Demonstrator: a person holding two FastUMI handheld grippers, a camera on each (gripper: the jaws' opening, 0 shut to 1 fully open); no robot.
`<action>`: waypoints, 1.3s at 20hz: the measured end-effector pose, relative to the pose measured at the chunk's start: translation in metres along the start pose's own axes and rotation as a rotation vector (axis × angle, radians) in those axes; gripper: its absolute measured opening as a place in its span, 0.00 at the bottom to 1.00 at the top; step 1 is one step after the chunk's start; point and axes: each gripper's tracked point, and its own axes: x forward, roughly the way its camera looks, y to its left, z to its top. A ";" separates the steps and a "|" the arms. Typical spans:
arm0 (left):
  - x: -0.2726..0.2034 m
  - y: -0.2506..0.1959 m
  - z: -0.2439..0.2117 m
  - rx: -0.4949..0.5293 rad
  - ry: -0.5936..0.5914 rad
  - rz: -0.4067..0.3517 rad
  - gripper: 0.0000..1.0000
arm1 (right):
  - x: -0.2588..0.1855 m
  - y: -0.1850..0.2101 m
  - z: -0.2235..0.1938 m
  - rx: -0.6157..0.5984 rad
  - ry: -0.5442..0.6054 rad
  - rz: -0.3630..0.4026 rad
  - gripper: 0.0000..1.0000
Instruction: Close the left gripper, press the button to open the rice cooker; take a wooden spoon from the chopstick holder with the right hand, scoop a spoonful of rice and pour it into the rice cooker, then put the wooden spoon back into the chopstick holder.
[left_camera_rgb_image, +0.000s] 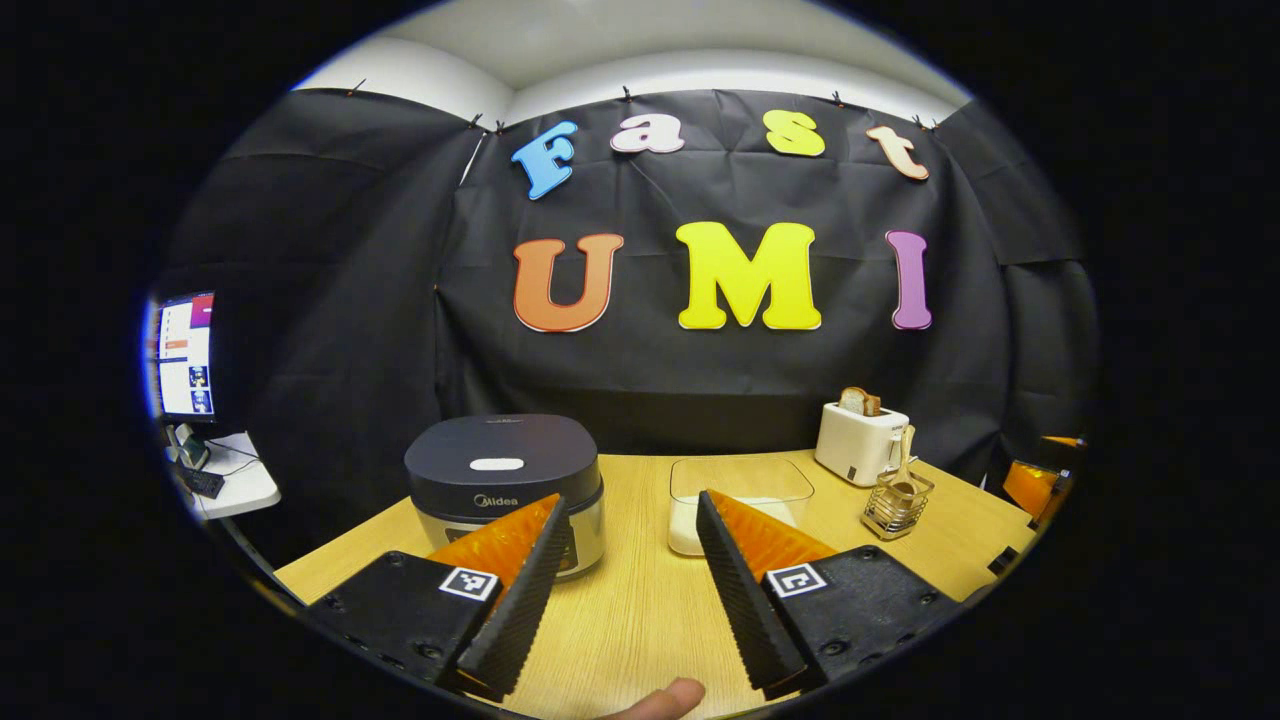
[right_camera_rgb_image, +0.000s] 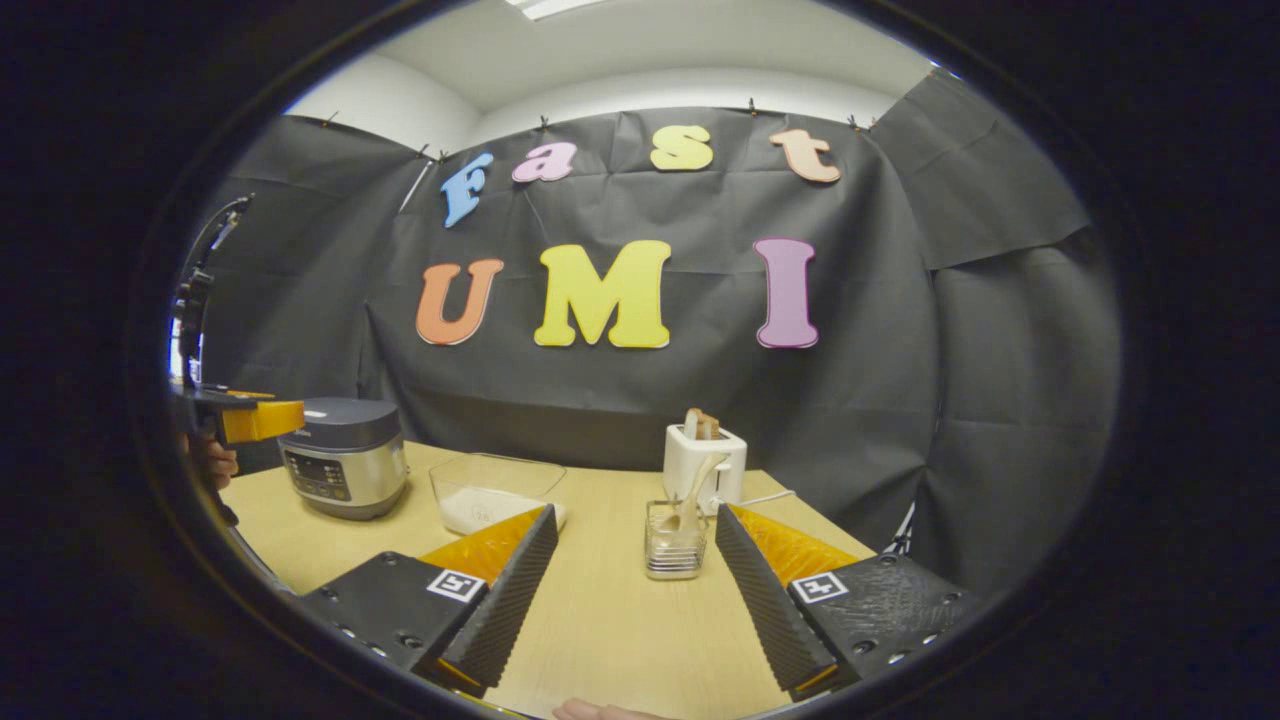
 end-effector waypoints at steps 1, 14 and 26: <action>0.005 0.006 0.004 0.004 0.003 0.008 0.76 | 0.001 0.000 0.000 0.004 0.000 0.003 0.97; 0.104 0.098 -0.002 -0.085 0.254 0.123 0.03 | -0.003 -0.006 -0.012 0.008 0.001 0.006 0.95; 0.112 0.117 -0.028 -0.040 0.406 0.158 0.03 | -0.002 -0.011 -0.027 0.028 0.039 0.022 0.97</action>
